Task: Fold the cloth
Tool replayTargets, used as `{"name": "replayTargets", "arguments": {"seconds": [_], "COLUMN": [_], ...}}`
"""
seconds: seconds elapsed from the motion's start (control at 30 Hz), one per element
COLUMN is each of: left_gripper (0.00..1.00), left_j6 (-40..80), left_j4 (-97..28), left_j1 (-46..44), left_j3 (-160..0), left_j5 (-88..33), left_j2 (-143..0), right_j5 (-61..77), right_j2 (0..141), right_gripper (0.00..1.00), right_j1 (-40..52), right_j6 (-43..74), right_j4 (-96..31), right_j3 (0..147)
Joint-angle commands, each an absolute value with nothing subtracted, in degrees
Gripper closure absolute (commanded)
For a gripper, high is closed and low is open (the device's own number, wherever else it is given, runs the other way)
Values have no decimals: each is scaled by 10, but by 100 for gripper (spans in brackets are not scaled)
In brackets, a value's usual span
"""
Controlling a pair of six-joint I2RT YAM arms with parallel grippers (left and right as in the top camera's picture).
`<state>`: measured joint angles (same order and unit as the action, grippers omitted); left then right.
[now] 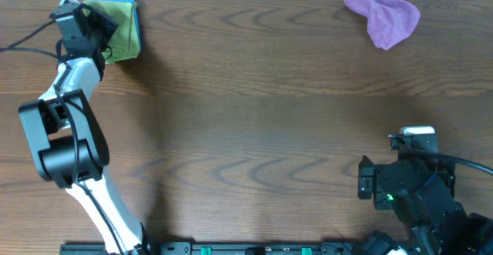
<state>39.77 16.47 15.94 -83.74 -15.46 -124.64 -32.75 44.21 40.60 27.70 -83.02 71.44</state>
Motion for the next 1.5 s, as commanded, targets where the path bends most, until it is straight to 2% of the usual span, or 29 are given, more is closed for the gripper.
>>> {"name": "replayTargets", "arguments": {"seconds": [0.0,0.17,0.73,1.1,1.33,1.47], "left_gripper": [94,94,95,94,95,94], "left_j6": [425,425,417,401,412,407], "left_j4": [193,269,309,415,371,309], "left_j1": [168,169,172,173,173,173], "left_j3": [-845,-846,-904,-904,-905,-905], "left_j5": [-153,-159,-95,-206,-210,-154], "left_j2": [-1279,-1301,-1336,-1333,-1333,-1333], "right_j5": [-327,-327,-327,-325,-310,-310], "right_j2": [443,443,443,443,443,443], "right_gripper": [1,1,1,1,1,1], "right_j1": [403,403,403,403,403,403], "right_j6": [283,283,283,283,283,283], "right_j4": [-829,-829,-829,-829,-829,-829], "right_j3": [715,715,715,715,715,715]}}
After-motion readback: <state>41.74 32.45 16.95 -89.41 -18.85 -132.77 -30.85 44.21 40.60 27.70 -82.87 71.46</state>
